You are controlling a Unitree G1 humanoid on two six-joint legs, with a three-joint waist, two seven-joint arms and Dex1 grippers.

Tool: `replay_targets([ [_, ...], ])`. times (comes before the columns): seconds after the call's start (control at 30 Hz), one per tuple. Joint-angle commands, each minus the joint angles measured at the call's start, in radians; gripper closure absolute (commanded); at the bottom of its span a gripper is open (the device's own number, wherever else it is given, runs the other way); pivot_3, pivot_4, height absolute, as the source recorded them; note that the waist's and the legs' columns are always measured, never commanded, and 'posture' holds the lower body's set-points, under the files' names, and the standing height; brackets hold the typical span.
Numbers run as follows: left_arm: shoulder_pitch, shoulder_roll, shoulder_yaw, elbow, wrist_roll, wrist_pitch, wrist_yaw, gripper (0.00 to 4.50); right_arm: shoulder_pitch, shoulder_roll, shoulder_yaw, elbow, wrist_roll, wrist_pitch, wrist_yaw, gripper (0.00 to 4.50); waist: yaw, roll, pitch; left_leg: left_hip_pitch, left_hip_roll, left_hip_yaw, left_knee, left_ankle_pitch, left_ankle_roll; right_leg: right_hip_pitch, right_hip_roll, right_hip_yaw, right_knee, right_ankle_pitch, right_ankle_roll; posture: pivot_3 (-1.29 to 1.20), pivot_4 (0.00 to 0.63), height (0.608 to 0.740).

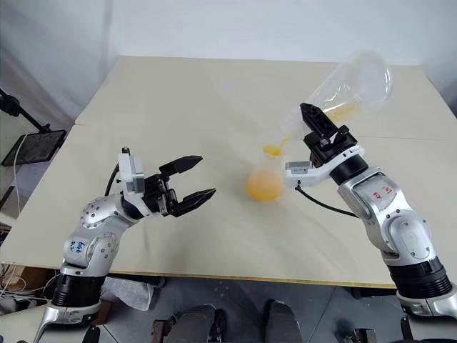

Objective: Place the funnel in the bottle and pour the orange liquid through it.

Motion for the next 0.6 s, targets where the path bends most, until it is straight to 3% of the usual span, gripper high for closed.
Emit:
replay_targets([
  [0.03, 0.01, 0.002, 0.013, -0.046, -0.005, -0.006, 0.005, 0.0, -0.027, -0.01, -0.014, -0.015, -0.008, -0.011, -0.026, 2.08, 0.0, 0.0, 0.0, 0.0, 0.0, 0.0, 0.0, 0.0, 0.0, 0.0, 0.0, 0.0, 0.0, 0.0, 0.0, 0.0, 0.15, 0.74],
  [0.6, 0.008, -0.008, 0.009, -0.047, -0.006, -0.016, 0.015, 0.0, -0.035, -0.009, -0.014, 0.011, -0.041, -0.038, -0.066, 2.08, -0.002, 0.0, 0.0, 0.0, 0.0, 0.0, 0.0, 0.0, 0.0, 0.0, 0.0, 0.0, 0.0, 0.0, 0.0, 0.0, 0.15, 0.74],
])
